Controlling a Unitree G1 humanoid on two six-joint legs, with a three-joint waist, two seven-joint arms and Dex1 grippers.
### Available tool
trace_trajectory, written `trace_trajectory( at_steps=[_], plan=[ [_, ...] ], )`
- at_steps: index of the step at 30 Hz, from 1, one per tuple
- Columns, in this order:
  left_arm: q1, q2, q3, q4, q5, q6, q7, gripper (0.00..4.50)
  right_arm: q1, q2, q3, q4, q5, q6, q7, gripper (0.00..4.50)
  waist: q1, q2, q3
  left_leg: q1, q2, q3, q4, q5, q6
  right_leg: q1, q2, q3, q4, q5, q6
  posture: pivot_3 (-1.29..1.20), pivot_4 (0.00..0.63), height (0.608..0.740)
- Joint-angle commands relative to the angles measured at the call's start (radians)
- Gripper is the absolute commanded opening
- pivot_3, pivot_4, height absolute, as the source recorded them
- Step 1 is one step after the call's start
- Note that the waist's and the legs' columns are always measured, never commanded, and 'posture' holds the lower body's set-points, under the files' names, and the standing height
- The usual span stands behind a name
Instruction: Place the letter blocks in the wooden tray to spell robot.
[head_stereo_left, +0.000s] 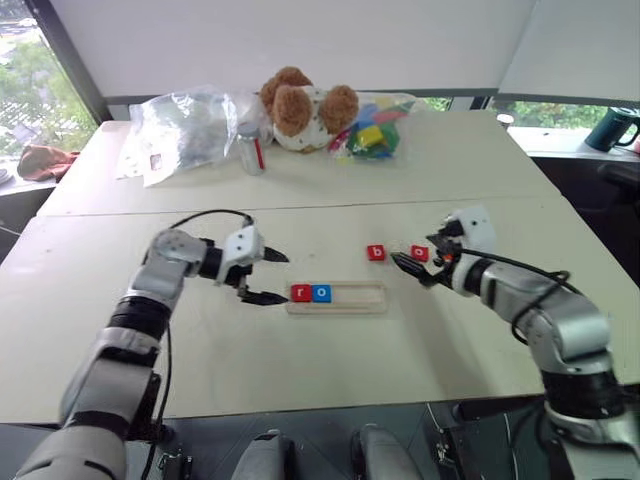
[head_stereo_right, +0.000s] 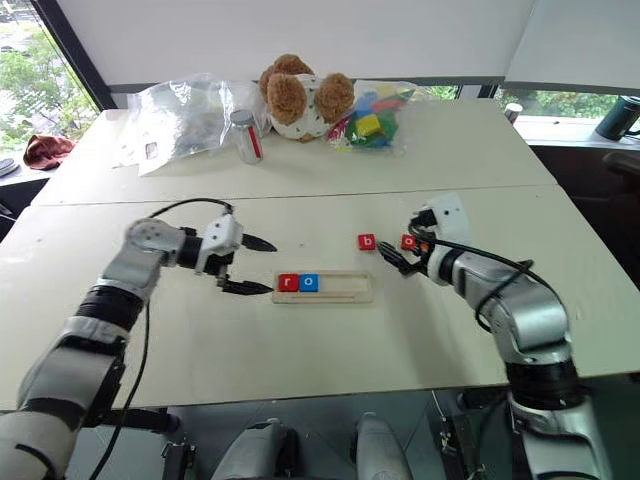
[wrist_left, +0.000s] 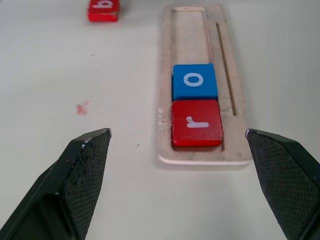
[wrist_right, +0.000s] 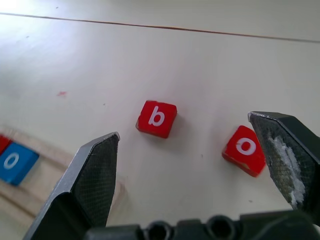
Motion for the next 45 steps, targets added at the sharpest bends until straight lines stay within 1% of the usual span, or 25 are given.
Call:
trace_trajectory(
  at_steps=[1, 4, 6, 8, 11, 14, 20, 23, 26, 29, 33, 34, 36, 39, 41, 43, 45],
  plan=[
    [0.054, 0.062, 0.079, -0.183, -0.07, 0.122, 0.038, 4.44, -0.064, 0.099, 0.008, 0.006, -0.008, 0.048, -0.082, 4.5, 0.0, 0.0, 0.0, -0.001, 0.0, 0.0, 0.0, 0.0, 0.0, -0.001, 0.0, 0.0, 0.0, 0.0, 0.0, 0.0, 0.15, 0.74],
    [0.11, 0.096, 0.144, -0.353, -0.125, 0.252, 0.118, 4.44, -0.083, 0.194, 0.032, 0.015, -0.049, 0.078, -0.171, 4.5, 0.004, 0.0, 0.0, -0.003, 0.0, 0.0, 0.001, 0.0, -0.001, -0.002, -0.001, 0.0, 0.0, 0.0, 0.0, 0.0, 0.15, 0.74],
    [0.156, 0.103, 0.184, -0.464, -0.166, 0.332, 0.176, 4.44, -0.087, 0.254, 0.02, 0.018, -0.075, 0.101, -0.24, 4.5, 0.005, 0.0, 0.0, -0.004, -0.001, -0.001, 0.001, 0.0, -0.001, -0.002, -0.002, 0.0, 0.0, 0.0, 0.0, 0.0, 0.15, 0.74],
    [0.223, 0.098, 0.209, -0.576, -0.196, 0.4, 0.233, 4.44, -0.08, 0.289, 0.032, 0.018, -0.092, 0.123, -0.27, 4.5, 0.004, 0.0, 0.0, -0.004, -0.002, -0.001, 0.002, 0.0, -0.001, -0.002, -0.003, 0.0, 0.0, 0.0, 0.0, 0.0, 0.15, 0.74],
    [0.3, 0.092, 0.232, -0.702, -0.223, 0.475, 0.313, 4.44, -0.068, 0.311, 0.062, 0.027, -0.127, 0.136, -0.3, 4.5, 0.001, 0.001, 0.0, -0.003, -0.002, 0.0, 0.001, 0.0, -0.001, -0.002, -0.003, 0.0, 0.001, 0.0, 0.0, 0.0, 0.15, 0.74],
    [0.317, 0.088, 0.244, -0.757, -0.245, 0.528, 0.375, 4.44, -0.071, 0.312, 0.084, 0.057, -0.169, 0.104, -0.316, 4.5, 0.001, 0.0, 0.0, -0.003, -0.002, -0.001, 0.001, 0.0, -0.001, -0.002, -0.003, 0.0, 0.001, 0.0, 0.0, 0.0, 0.15, 0.74],
    [0.309, 0.079, 0.237, -0.794, -0.262, 0.553, 0.452, 4.44, -0.091, 0.357, 0.097, 0.165, -0.193, 0.037, -0.301, 4.5, -0.003, 0.001, 0.0, -0.002, -0.002, 0.0, 0.001, 0.001, -0.002, -0.001, -0.002, 0.0, 0.001, 0.0, 0.0, 0.0, 0.15, 0.74],
    [0.322, 0.089, 0.233, -0.822, -0.272, 0.568, 0.469, 4.44, -0.109, 0.383, 0.087, 0.238, -0.204, -0.008, -0.297, 4.5, -0.007, 0.0, 0.0, -0.001, -0.002, 0.0, 0.001, 0.001, -0.002, -0.001, -0.002, 0.0, 0.001, 0.0, 0.0, 0.0, 0.15, 0.74],
    [0.347, 0.117, 0.245, -0.862, -0.284, 0.596, 0.472, 4.44, -0.122, 0.38, 0.099, 0.3, -0.239, -0.061, -0.299, 4.5, -0.008, 0.0, 0.0, 0.001, -0.002, 0.0, 0.001, 0.001, -0.003, 0.0, -0.002, 0.0, 0.001, 0.0, 0.0, 0.0, 0.15, 0.74],
    [0.374, 0.155, 0.265, -0.92, -0.32, 0.655, 0.471, 4.5, -0.124, 0.382, 0.094, 0.329, -0.258, -0.087, -0.302, 3.65, -0.008, 0.0, 0.0, 0.001, -0.002, 0.0, 0.001, 0.001, -0.003, 0.0, -0.002, 0.001, 0.001, 0.0, 0.0, 0.0, 0.15, 0.74],
    [0.405, 0.22, 0.265, -0.973, -0.356, 0.708, 0.448, 4.5, -0.126, 0.385, 0.093, 0.34, -0.278, -0.103, -0.3, 1.53, -0.009, 0.0, 0.0, 0.001, -0.001, 0.0, 0.001, 0.001, -0.003, 0.0, -0.002, 0.001, 0.001, 0.0, 0.0, 0.0, 0.15, 0.74],
    [0.403, 0.228, 0.264, -0.973, -0.362, 0.71, 0.446, 4.5, -0.128, 0.386, 0.091, 0.343, -0.281, -0.105, -0.298, 1.14, -0.008, 0.0, 0.0, 0.001, -0.001, 0.0, 0.0, 0.001, -0.003, 0.0, -0.002, 0.001, 0.001, 0.0, 0.0, 0.0, 0.15, 0.74],
    [0.392, 0.235, 0.255, -0.96, -0.361, 0.703, 0.445, 4.5, -0.136, 0.381, 0.09, 0.338, -0.288, -0.11, -0.294, 1.14, -0.006, 0.0, 0.0, 0.001, -0.001, 0.0, 0.0, 0.001, -0.003, 0.001, -0.002, 0.001, 0.001, 0.0, 0.0, 0.0, 0.15, 0.74],
    [0.383, 0.241, 0.225, -0.934, -0.339, 0.677, 0.429, 4.5, -0.137, 0.361, 0.066, 0.262, -0.294, -0.125, -0.297, 1.14, -0.006, 0.001, 0.0, 0.001, -0.001, 0.0, 0.0, 0.001, -0.003, 0.001, -0.002, 0.001, 0.001, 0.0, 0.0, 0.0, 0.15, 0.74],
    [0.372, 0.235, 0.191, -0.92, -0.339, 0.666, 0.397, 4.5, -0.102, 0.306, 0.046, 0.109, -0.292, -0.04, -0.284, 1.14, 0.001, 0.002, 0.0, 0.001, -0.001, 0.0, 0.0, 0.001, -0.003, 0.0, -0.002, 0.001, 0.001, 0.0, 0.0, 0.0, 0.15, 0.74],
    [0.354, 0.23, 0.139, -0.902, -0.328, 0.65, 0.359, 4.5, -0.033, 0.259, 0.008, -0.079, -0.28, 0.072, -0.279, 1.14, 0.009, 0.002, 0.001, -0.001, -0.002, -0.001, -0.001, 0.001, -0.003, -0.001, -0.002, 0.0, 0.001, 0.0, 0.0, 0.0, 0.15, 0.74],
    [0.335, 0.234, 0.089, -0.88, -0.315, 0.645, 0.319, 4.5, 0.029, 0.278, -0.064, -0.242, -0.263, 0.156, -0.302, 1.14, 0.009, 0.002, 0.0, -0.003, -0.002, -0.002, -0.001, 0.001, -0.003, -0.001, -0.002, 0.0, -0.001, 0.0, 0.0, 0.0, 0.15, 0.74]
  ],
)
